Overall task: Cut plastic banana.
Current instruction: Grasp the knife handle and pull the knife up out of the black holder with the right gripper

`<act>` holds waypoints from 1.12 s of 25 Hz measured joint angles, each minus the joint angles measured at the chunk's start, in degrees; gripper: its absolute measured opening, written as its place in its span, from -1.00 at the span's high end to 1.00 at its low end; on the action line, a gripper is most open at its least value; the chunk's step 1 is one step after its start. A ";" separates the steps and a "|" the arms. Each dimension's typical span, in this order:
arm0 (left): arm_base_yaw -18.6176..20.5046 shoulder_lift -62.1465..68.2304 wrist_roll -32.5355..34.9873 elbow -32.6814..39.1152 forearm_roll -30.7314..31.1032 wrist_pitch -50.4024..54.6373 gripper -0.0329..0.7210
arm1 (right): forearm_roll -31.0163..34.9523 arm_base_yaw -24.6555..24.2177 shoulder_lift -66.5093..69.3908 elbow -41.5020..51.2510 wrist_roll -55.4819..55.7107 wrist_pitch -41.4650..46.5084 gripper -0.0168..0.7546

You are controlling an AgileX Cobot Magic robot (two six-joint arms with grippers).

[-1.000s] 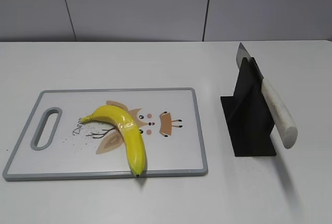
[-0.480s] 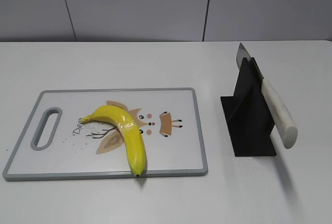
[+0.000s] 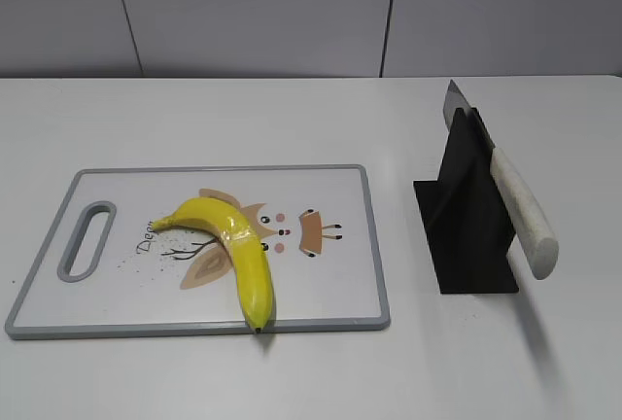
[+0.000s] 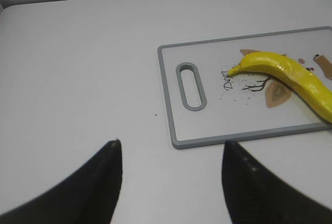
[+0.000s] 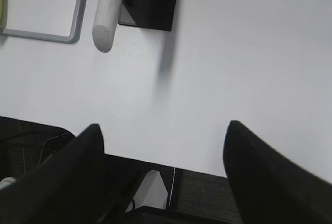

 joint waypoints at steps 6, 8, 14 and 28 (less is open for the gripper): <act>0.00 0.00 0.00 0.00 0.00 0.00 -0.64 | -9.35 9.83 7.45 -3.37 6.64 -3.63 -0.52; 0.00 0.00 0.00 0.00 0.00 0.00 -0.64 | -12.48 14.24 10.45 -4.37 9.58 -3.63 -0.52; 0.00 0.00 0.00 0.00 0.00 0.00 -0.64 | -11.86 21.73 20.76 -9.86 15.96 -4.06 -0.52; 0.00 0.00 0.00 0.00 0.00 0.00 -0.64 | -10.61 22.06 41.33 -15.32 22.57 -6.91 -0.52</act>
